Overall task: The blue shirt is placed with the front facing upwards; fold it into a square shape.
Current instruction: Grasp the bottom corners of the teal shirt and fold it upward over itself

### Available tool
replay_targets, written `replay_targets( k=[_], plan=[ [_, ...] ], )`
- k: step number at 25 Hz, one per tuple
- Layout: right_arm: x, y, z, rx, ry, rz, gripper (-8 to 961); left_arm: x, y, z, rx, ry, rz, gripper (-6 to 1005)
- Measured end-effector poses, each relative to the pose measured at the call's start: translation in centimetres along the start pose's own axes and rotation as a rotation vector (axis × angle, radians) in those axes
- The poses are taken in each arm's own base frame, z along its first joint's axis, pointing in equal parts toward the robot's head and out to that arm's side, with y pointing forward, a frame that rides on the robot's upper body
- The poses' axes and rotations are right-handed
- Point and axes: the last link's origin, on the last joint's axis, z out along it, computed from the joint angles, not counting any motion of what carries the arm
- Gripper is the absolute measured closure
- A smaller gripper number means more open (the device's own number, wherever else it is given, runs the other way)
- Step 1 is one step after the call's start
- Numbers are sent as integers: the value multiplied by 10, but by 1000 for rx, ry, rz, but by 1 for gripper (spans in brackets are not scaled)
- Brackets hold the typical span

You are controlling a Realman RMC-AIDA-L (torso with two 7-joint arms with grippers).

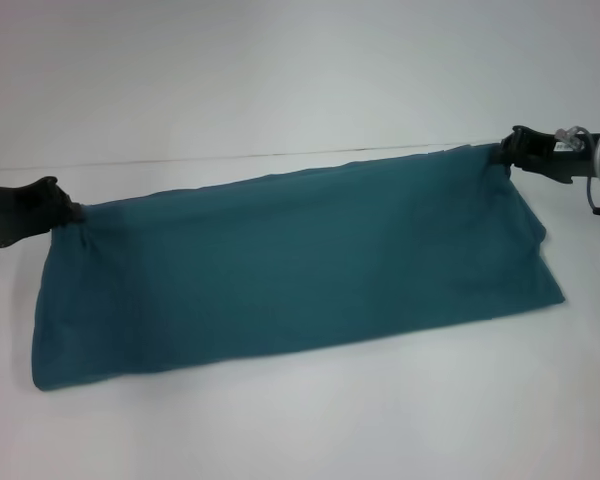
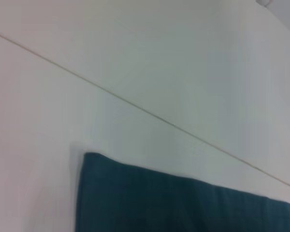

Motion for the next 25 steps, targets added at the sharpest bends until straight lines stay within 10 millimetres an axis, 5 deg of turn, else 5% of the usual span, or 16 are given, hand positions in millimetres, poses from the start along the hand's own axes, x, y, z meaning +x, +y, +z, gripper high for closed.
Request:
replay_targets(
  k=[25],
  plan=[
    [-9, 17, 15, 20, -86, 0, 903, 9, 10, 10, 12, 113, 1, 966]
  ],
)
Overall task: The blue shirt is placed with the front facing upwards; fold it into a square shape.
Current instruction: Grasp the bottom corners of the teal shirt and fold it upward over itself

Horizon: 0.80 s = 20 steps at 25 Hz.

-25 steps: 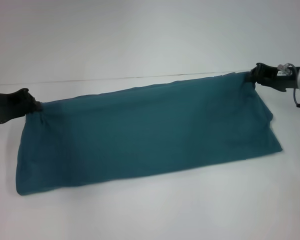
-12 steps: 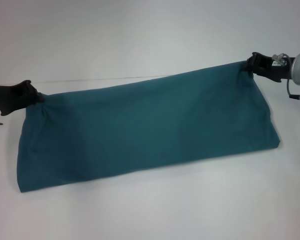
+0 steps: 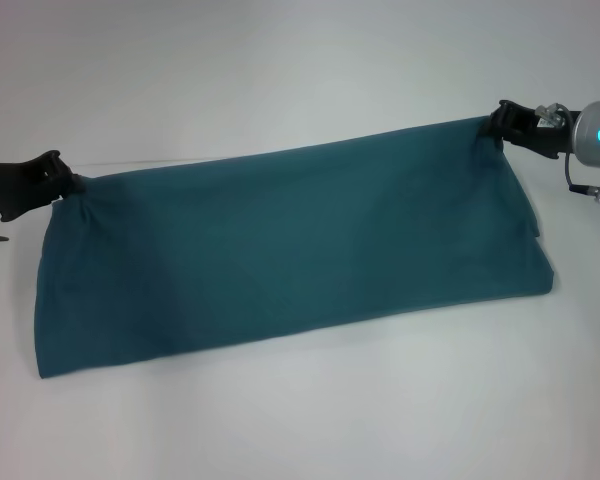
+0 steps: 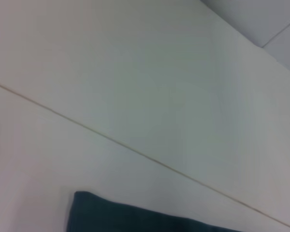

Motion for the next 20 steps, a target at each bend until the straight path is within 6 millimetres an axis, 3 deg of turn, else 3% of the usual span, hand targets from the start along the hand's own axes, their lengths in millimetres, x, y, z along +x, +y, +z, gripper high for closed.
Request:
replay_targets(
  k=[20],
  plan=[
    [2, 12, 11, 26, 0, -60, 867, -4, -4, 5, 22, 8, -2, 966]
  ],
)
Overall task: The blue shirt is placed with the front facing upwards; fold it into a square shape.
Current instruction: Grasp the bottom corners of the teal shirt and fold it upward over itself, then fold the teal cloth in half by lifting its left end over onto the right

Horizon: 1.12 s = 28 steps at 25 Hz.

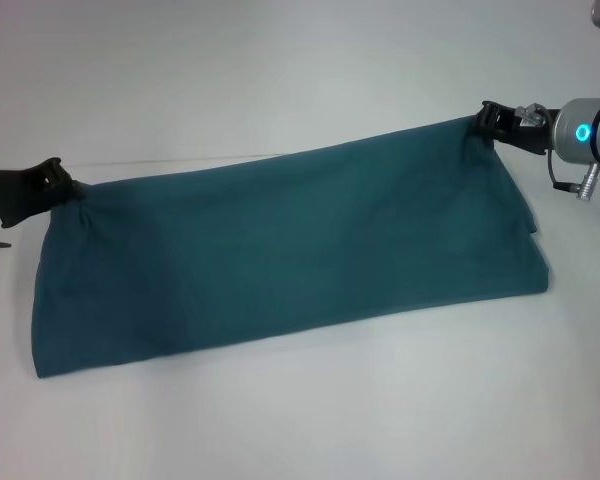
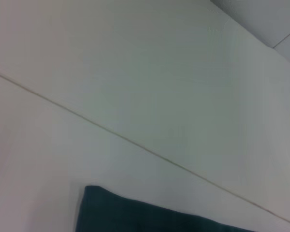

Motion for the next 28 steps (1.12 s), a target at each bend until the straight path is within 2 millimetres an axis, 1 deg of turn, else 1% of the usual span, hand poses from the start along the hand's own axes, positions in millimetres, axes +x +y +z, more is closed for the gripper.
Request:
replay_targets(
  k=[12, 18, 21, 24, 28],
  plan=[
    [-4, 3, 0, -6, -5, -12, 818, 2, 1, -1, -4, 11, -3, 965],
    [-6, 4, 0, 2, 9, -79, 793, 2, 0, -2, -4, 29, -10, 965],
    [-12, 2, -2, 8, 0, -82, 781, 2, -2, -2, -2, 40, -23, 878],
    [-21, -2, -6, 6, -8, -75, 659, 1, -4, -3, -3, 43, -33, 786],
    [-26, -3, -11, -15, 8, -76, 506, 2, -8, -7, -4, 46, -40, 647]
  ],
)
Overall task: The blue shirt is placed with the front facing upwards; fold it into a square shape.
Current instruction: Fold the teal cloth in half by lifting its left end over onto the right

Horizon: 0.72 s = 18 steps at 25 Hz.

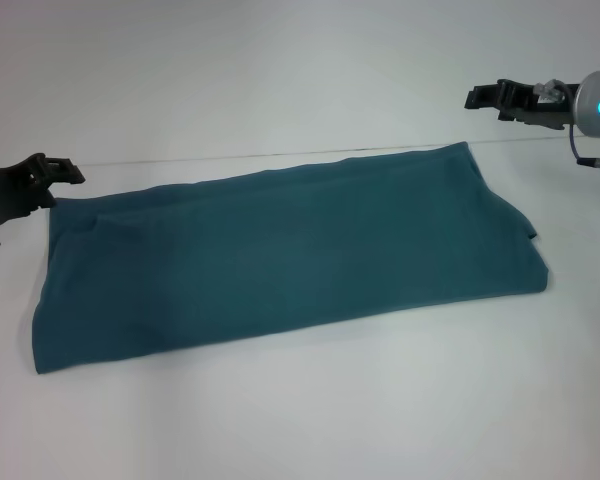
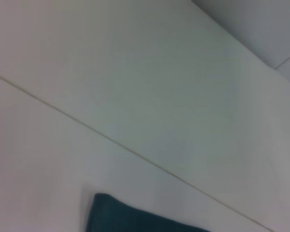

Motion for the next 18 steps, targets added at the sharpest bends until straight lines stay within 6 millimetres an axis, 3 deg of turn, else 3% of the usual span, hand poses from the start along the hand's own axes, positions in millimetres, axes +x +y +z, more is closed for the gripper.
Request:
replay_targets(
  k=[3, 7, 12, 18],
  plan=[
    [0, -2, -9, -55, 24, 31, 413, -1, 0, -4, -26, -5, -12, 537],
    [11, -12, -36, -197, 55, 93, 289, -5, -2, -21, -128, -6, -42, 384],
    [41, -29, -75, -377, 125, 167, 220, -23, -15, -47, -280, -43, -120, 391],
    [80, -52, -113, -490, 215, 236, 222, -51, -32, -62, -341, -117, -194, 395]
  ],
)
